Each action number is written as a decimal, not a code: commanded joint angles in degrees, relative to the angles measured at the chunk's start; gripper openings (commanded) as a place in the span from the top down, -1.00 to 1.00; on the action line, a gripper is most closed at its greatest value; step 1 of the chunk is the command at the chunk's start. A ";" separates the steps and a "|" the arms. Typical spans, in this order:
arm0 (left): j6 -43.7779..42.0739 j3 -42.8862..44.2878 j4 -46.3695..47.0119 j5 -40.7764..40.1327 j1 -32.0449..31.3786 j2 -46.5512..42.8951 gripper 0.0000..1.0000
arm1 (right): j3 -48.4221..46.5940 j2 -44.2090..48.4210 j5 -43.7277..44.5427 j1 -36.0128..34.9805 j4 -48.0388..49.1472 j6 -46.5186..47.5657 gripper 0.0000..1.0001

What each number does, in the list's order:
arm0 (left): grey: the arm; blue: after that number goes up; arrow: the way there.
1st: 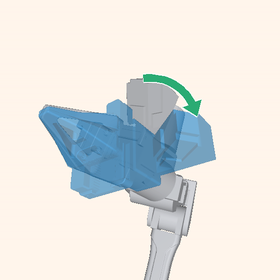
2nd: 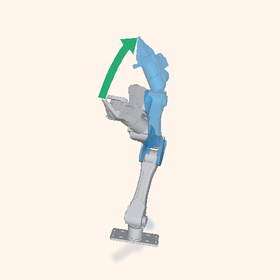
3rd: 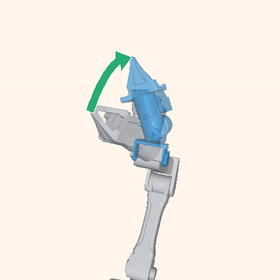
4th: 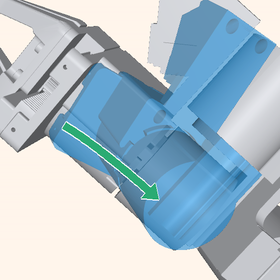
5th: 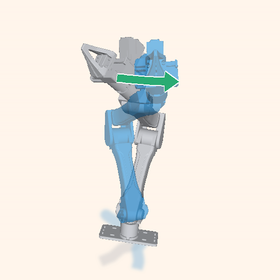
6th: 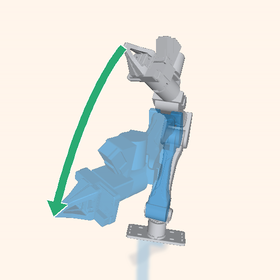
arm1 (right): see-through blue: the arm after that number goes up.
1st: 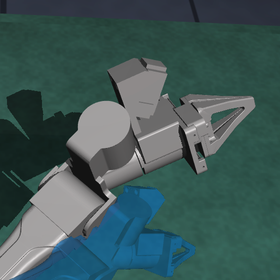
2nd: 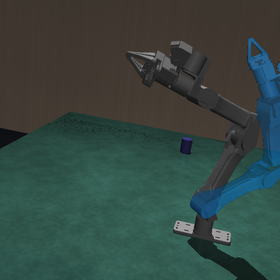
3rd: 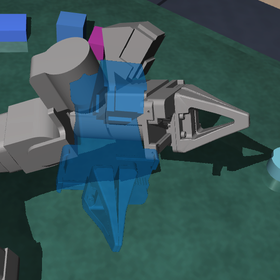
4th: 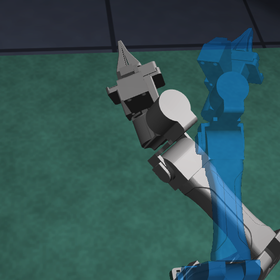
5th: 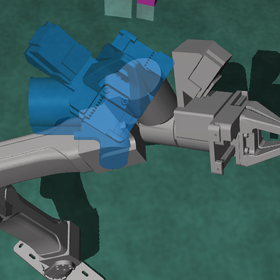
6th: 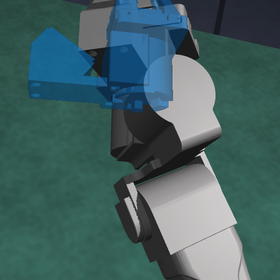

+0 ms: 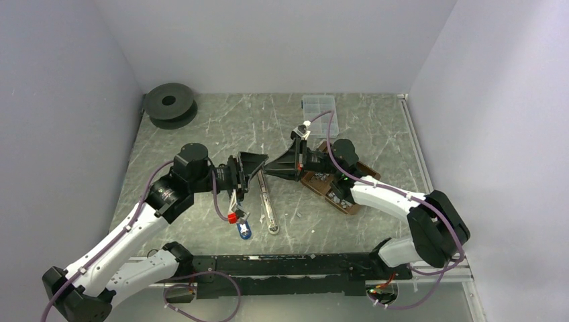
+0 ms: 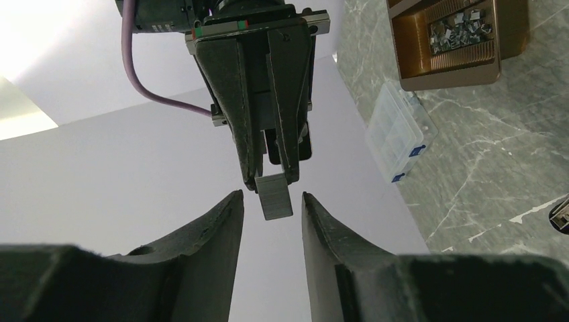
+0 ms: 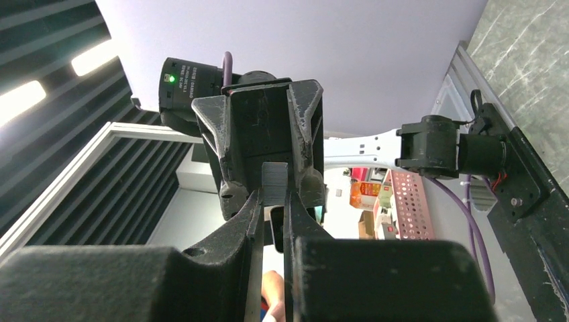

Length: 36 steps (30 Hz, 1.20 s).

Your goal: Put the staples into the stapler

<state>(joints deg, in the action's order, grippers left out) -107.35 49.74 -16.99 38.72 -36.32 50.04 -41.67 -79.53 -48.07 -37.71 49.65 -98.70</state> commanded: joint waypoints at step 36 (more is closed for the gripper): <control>11.46 5.53 -4.38 -9.01 -7.13 -1.56 0.87 | -0.39 -0.50 2.27 -0.56 8.45 -0.77 0.48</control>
<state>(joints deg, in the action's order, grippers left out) -97.56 52.51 -20.38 28.95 -42.06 48.47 -41.67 -80.09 -47.00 -37.98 54.30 -99.72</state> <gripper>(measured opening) 0.197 0.159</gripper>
